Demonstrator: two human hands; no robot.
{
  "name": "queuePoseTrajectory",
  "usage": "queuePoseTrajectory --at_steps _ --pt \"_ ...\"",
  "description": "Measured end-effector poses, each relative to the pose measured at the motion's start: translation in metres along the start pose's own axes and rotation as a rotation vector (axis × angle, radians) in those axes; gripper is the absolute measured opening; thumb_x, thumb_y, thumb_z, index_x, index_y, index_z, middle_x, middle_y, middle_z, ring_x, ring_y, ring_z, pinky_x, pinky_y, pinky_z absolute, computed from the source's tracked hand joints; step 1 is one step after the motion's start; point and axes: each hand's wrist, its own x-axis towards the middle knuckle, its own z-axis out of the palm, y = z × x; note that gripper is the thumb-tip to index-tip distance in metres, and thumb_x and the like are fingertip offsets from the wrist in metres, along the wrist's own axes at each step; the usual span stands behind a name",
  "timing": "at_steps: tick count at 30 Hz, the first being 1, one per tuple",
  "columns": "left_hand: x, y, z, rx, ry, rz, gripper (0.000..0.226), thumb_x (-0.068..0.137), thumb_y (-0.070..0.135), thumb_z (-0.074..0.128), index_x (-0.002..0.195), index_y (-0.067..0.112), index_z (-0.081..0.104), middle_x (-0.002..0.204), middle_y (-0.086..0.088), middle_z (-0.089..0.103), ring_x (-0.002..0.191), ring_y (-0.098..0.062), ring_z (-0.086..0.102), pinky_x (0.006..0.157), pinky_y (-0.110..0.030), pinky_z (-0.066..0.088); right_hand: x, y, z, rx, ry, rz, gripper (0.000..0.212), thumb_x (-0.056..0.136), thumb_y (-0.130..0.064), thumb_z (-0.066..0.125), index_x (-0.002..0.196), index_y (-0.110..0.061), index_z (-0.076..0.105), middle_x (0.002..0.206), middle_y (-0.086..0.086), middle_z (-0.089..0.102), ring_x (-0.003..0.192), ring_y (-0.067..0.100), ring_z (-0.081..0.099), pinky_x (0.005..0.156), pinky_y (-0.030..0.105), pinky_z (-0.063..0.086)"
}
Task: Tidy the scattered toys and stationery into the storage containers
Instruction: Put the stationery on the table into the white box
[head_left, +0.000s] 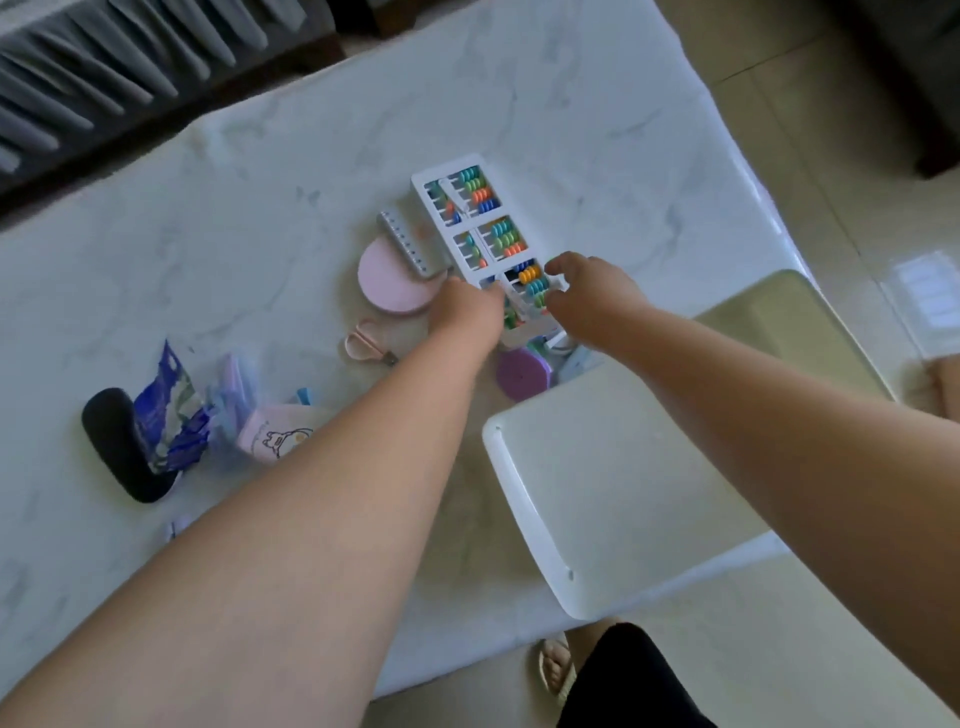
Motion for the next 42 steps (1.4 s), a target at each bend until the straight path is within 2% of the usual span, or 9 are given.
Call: queuePoseTrajectory --at_steps 3,6,11,17,22,27,31,36,42 --pt "0.020 0.006 0.008 -0.106 0.063 -0.173 0.048 0.094 0.021 0.056 0.139 0.010 0.044 0.136 -0.011 0.056 0.120 -0.031 0.056 0.095 -0.037 0.047 0.013 -0.003 0.001 0.016 -0.062 0.046 0.049 0.093 -0.016 0.044 0.142 -0.022 0.042 0.133 0.009 0.054 0.109 0.028 0.056 0.074 0.026 0.039" --pt "0.033 -0.001 0.007 -0.082 0.063 -0.161 0.045 0.091 0.022 0.062 0.134 0.014 0.050 0.128 -0.007 0.063 0.114 -0.029 0.060 0.096 -0.038 0.051 0.022 -0.011 0.000 0.022 -0.079 0.085 0.047 0.095 -0.017 0.043 0.142 -0.019 0.038 0.125 0.012 0.056 0.091 0.027 0.055 0.070 0.030 0.042" --pt "0.041 -0.009 0.000 -0.065 0.002 -0.121 0.034 0.087 0.020 0.064 0.119 0.011 0.061 0.112 -0.009 0.068 0.098 -0.030 0.066 0.087 -0.041 0.056 0.028 -0.018 -0.007 0.017 -0.094 0.122 0.040 0.095 -0.016 0.044 0.135 -0.012 0.046 0.122 0.014 0.058 0.103 0.030 0.060 0.081 0.034 0.049" --pt "0.043 0.001 -0.020 0.079 -0.005 0.017 0.029 0.085 0.016 0.057 0.113 0.011 0.061 0.107 -0.007 0.068 0.091 -0.027 0.066 0.066 -0.028 0.054 0.018 -0.033 -0.008 0.088 -0.070 0.091 0.036 0.097 -0.018 0.044 0.130 -0.006 0.052 0.126 0.015 0.058 0.116 0.033 0.055 0.091 0.037 0.044" --pt "0.029 0.008 -0.040 0.058 -0.078 0.200 0.013 0.089 0.020 0.053 0.102 0.019 0.054 0.102 -0.003 0.067 0.089 -0.025 0.067 0.082 -0.043 0.057 0.000 -0.039 -0.001 0.386 0.125 0.193 0.034 0.101 -0.032 0.040 0.124 -0.010 0.050 0.116 0.011 0.061 0.102 0.028 0.058 0.081 0.036 0.045" --pt "-0.003 0.022 -0.054 0.119 -0.232 0.411 0.017 0.096 0.015 0.043 0.111 0.018 0.050 0.105 -0.005 0.065 0.092 -0.026 0.065 0.082 -0.047 0.056 -0.039 -0.043 0.008 0.650 0.467 0.255 0.034 0.102 -0.037 0.036 0.106 -0.005 0.045 0.078 0.002 0.053 0.082 0.029 0.056 0.073 0.040 0.046" --pt "-0.033 0.026 -0.049 0.259 -0.321 0.594 0.025 0.099 0.017 0.040 0.122 0.016 0.049 0.112 -0.005 0.065 0.099 -0.025 0.062 0.085 -0.039 0.052 -0.070 -0.032 0.021 0.854 0.745 0.396 0.030 0.102 -0.032 0.035 0.113 -0.008 0.049 0.093 0.005 0.059 0.093 0.032 0.060 0.084 0.047 0.050" --pt "-0.068 0.013 -0.014 0.370 -0.465 0.759 0.025 0.099 0.025 0.045 0.122 0.022 0.053 0.104 -0.003 0.067 0.091 -0.023 0.062 0.077 -0.033 0.049 -0.116 0.006 0.039 0.877 0.964 0.562 0.028 0.104 -0.030 0.031 0.116 -0.011 0.047 0.091 0.000 0.056 0.086 0.025 0.055 0.076 0.039 0.047" --pt "-0.081 -0.017 0.019 0.522 -0.481 0.817 0.028 0.095 0.020 0.051 0.120 0.020 0.063 0.122 -0.010 0.054 0.106 -0.027 0.058 0.095 -0.034 0.047 -0.138 0.056 0.058 0.884 0.908 0.869 0.033 0.104 -0.028 0.028 0.125 -0.008 0.043 0.113 0.009 0.058 0.100 0.030 0.055 0.081 0.036 0.042"
